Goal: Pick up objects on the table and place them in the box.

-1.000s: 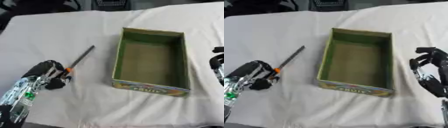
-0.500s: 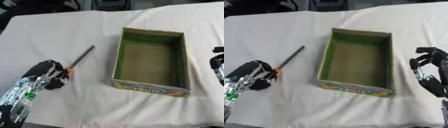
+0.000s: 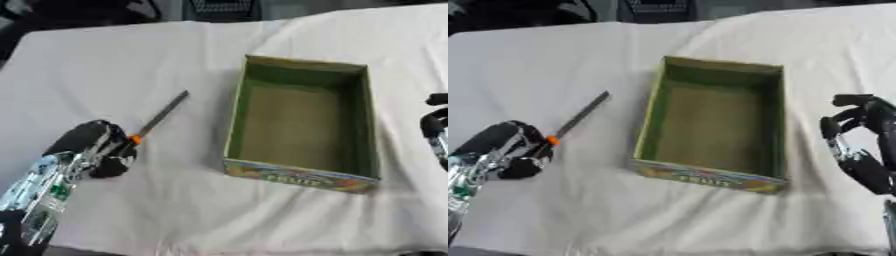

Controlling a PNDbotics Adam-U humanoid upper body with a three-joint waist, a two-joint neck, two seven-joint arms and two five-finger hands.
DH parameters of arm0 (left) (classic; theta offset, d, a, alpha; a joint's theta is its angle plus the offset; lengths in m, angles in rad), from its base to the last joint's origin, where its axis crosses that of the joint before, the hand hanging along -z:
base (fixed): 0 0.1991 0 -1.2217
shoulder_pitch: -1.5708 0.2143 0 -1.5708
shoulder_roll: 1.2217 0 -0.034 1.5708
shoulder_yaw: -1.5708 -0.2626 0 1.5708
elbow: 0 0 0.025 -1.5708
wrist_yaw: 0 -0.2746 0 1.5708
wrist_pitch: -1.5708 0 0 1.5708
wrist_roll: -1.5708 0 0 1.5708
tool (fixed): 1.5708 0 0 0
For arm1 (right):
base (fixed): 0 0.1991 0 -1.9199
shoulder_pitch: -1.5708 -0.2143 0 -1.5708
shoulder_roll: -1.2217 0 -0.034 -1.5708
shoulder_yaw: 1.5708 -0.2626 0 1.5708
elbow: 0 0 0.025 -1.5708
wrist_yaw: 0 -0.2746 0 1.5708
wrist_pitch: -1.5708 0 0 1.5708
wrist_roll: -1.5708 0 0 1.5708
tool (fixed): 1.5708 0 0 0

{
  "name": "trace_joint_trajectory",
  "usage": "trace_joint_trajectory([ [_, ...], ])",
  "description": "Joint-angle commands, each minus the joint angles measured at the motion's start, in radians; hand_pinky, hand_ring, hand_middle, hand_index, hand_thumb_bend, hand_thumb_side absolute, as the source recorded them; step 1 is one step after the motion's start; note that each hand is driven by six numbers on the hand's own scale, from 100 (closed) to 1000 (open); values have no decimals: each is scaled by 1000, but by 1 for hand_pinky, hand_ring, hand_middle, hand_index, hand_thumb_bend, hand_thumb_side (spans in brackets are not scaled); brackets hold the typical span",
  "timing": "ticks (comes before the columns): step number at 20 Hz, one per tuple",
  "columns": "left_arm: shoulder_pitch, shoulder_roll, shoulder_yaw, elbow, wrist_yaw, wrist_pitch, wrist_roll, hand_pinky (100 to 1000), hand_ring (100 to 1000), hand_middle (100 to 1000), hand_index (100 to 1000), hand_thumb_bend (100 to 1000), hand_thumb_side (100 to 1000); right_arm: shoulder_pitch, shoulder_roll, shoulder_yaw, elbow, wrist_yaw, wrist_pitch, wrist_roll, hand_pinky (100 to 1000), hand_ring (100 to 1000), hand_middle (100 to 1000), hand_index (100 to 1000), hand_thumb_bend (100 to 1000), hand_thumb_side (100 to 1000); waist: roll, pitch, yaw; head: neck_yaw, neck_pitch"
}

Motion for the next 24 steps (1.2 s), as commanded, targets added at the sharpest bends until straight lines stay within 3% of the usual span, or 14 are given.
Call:
trace_joint_trajectory([
  [1,2,26,1,3,-8,-2,-13,759,698,659,729,333,345,-2,-5,-3,-19,3,2,-1,508,596,680,784,386,665,-3,-10,-1,-3,-1],
  [12,2,25,-2,7,-24,-15,-34,765,703,664,740,372,340,-1,-4,-3,-18,4,2,0,507,596,679,783,386,664,-3,-10,-2,-3,-1],
  [21,2,26,-1,6,-31,-15,-33,759,692,646,724,319,322,-1,-5,-3,-19,4,2,-1,507,596,679,783,386,666,-3,-9,-1,-3,-1],
  [24,3,26,-1,8,-34,-15,-31,670,612,612,691,296,300,-1,-5,-4,-19,5,2,-1,507,596,679,783,386,666,-3,-9,-1,-3,-1],
])
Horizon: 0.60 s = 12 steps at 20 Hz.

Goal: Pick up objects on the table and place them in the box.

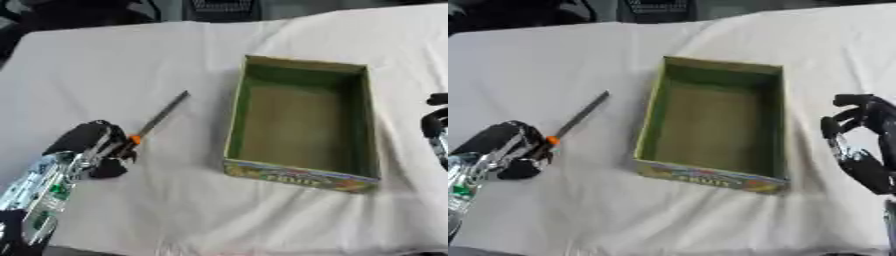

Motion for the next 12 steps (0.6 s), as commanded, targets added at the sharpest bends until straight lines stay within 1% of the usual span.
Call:
trace_joint_trajectory([
  [1,4,25,-1,7,-7,-1,-4,649,600,607,688,293,297,-1,-5,-4,-19,4,2,-1,507,596,679,783,386,666,-3,-9,-1,-3,-1],
  [2,4,26,-1,8,-9,-1,-5,595,568,595,680,288,291,-1,-5,-4,-19,4,2,-1,507,596,679,782,386,666,-3,-9,-1,-3,-1],
  [3,4,26,-1,8,-12,-1,-6,569,554,590,674,284,288,-1,-5,-4,-20,4,2,-2,507,596,679,782,386,666,-3,-9,-1,-3,-1],
  [4,4,26,0,8,-14,-2,-7,524,540,583,668,282,286,-1,-5,-4,-20,4,3,-2,507,596,679,782,385,665,-3,-9,-1,-3,-1],
  [5,4,26,0,9,-17,-2,-8,495,509,570,658,274,282,-1,-5,-4,-20,4,3,-1,507,596,679,782,386,666,-3,-10,-1,-3,-1],
  [6,4,26,0,9,-18,-1,-9,498,511,570,658,275,283,-1,-5,-4,-20,4,3,-1,507,596,679,782,386,666,-3,-10,-1,-3,-1],
  [7,4,25,0,9,-20,-1,-10,471,498,561,647,268,279,-1,-5,-4,-20,4,2,-1,507,596,679,782,386,666,-3,-10,-1,-3,-1],
  [12,4,25,1,8,-25,-1,-14,457,489,553,633,258,274,-1,-5,-4,-20,3,3,-2,507,595,679,782,387,666,-3,-10,-1,-4,-1],
])
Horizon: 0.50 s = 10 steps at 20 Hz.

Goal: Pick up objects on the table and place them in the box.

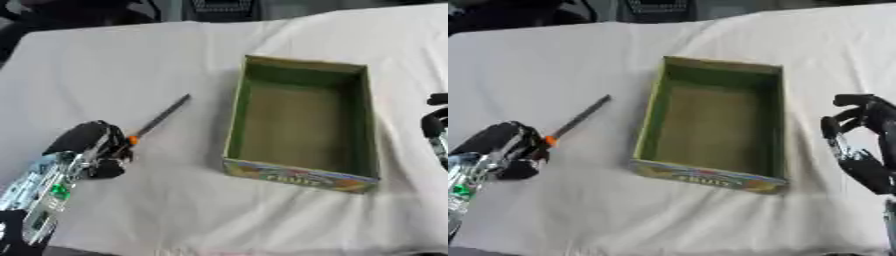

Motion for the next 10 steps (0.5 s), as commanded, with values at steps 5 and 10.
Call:
trace_joint_trajectory([
  [5,4,25,2,5,-9,1,-9,444,480,545,618,258,271,-1,-5,-5,-20,3,1,0,507,596,679,782,386,666,-3,-9,-1,-4,-1],
  [10,2,25,5,-2,-13,4,5,427,463,525,601,255,260,-1,-5,-5,-20,3,1,0,507,596,679,782,387,666,-3,-10,-2,-4,-1],
])
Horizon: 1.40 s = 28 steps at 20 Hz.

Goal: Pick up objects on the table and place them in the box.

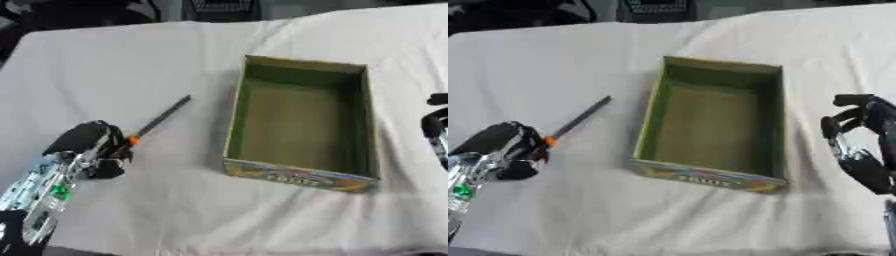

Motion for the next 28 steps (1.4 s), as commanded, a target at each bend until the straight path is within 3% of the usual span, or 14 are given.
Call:
trace_joint_trajectory([
  [1,1,24,6,-5,-4,5,11,422,453,506,592,253,251,-1,-4,-5,-20,3,1,0,507,595,679,782,387,666,-3,-10,-1,-5,-1],
  [13,-34,18,14,-62,16,28,104,392,409,431,541,228,232,0,-4,-5,-20,4,1,0,506,595,679,782,389,666,-2,-11,-2,-5,-1],
  [22,-69,9,13,-88,6,31,107,385,402,422,531,213,237,1,-3,-5,-20,4,1,1,506,595,679,782,390,666,-2,-12,-3,-6,-1],
  [28,-138,-23,-22,-109,4,2,93,376,398,423,533,201,245,2,-3,-3,-19,3,0,3,506,595,679,782,392,666,-2,-16,-7,-2,-1],
])
